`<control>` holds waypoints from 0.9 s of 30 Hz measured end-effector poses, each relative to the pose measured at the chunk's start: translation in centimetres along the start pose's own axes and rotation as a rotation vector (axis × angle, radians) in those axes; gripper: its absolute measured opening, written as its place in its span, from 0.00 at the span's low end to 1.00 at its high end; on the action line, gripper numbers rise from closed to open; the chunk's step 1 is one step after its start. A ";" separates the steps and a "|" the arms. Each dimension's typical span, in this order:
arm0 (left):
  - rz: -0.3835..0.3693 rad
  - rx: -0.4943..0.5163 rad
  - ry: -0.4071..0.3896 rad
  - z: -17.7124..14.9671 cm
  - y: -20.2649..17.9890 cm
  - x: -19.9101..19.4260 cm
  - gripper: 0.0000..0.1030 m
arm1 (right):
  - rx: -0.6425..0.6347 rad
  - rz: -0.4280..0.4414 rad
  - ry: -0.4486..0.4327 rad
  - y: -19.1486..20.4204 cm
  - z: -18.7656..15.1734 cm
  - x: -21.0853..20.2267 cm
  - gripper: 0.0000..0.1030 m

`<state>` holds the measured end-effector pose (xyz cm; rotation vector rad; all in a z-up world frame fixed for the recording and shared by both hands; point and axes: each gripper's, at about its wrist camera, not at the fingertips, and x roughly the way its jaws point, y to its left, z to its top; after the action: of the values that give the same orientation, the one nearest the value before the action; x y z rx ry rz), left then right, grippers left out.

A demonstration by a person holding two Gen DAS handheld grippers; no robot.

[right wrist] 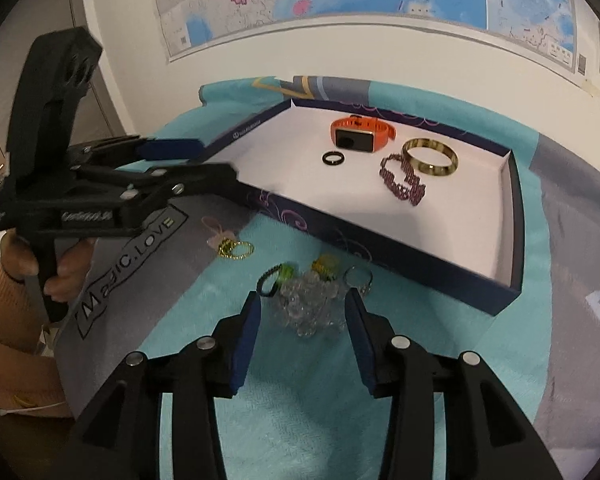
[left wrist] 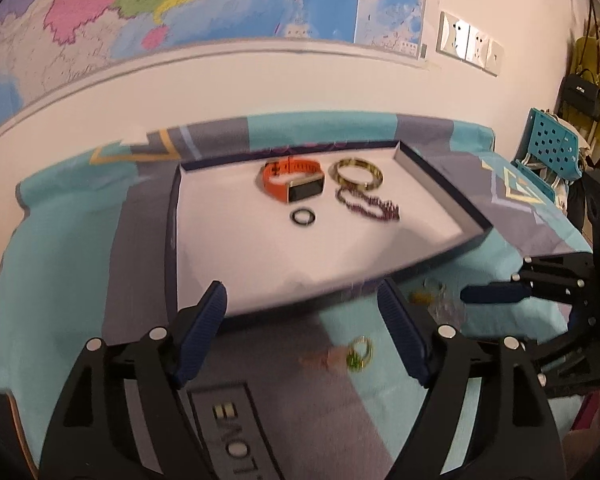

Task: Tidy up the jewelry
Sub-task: 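Withdraw both open tools from the box toward the remaining jewelry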

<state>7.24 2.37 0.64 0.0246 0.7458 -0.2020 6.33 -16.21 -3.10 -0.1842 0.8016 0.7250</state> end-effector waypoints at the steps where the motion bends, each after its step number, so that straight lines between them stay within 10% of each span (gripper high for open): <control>1: -0.003 -0.008 0.006 -0.4 0.1 -0.1 0.75 | 0.005 -0.001 0.004 0.0 -0.1 0.2 0.40; 27: -0.035 -0.017 0.033 -3.4 -0.3 -1.1 0.75 | 0.117 0.020 -0.055 -2.4 -1.4 -2.3 0.07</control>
<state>4.17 2.59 -1.10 -0.0017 0.7816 -0.2291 6.03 -19.76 -2.73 -0.0508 0.7915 0.6966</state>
